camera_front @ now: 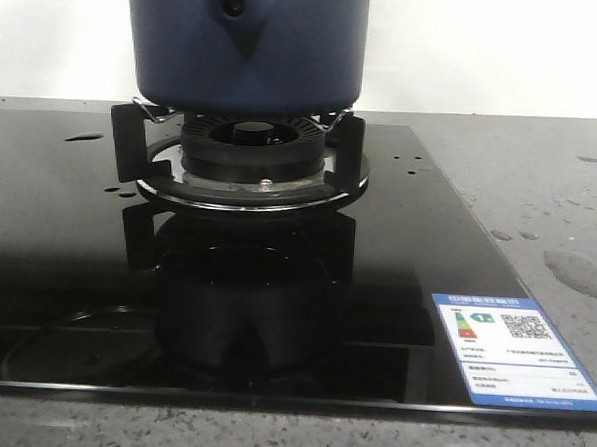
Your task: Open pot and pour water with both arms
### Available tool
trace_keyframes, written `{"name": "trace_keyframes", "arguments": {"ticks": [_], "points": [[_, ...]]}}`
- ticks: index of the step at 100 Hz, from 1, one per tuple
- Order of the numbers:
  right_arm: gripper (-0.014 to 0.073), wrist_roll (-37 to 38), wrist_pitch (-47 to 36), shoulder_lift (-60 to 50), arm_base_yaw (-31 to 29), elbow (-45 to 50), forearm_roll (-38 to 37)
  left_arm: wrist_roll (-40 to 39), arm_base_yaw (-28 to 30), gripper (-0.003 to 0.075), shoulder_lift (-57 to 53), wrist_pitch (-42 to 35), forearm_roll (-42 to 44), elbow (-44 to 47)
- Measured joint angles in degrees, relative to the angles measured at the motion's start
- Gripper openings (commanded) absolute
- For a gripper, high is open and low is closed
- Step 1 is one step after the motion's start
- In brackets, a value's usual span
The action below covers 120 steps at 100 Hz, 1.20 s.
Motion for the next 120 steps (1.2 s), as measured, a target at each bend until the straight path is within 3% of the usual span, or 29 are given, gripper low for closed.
{"name": "trace_keyframes", "arguments": {"ticks": [52, 120], "points": [[-0.0056, 0.0, -14.1, 0.0, 0.0, 0.0, -4.4, 0.0, 0.0, 0.0340, 0.0, 0.0, 0.0, 0.0], [-0.0056, 0.0, -15.1, 0.0, 0.0, 0.0, -4.4, 0.0, 0.0, 0.0340, 0.0, -0.1, 0.0, 0.0]]}}
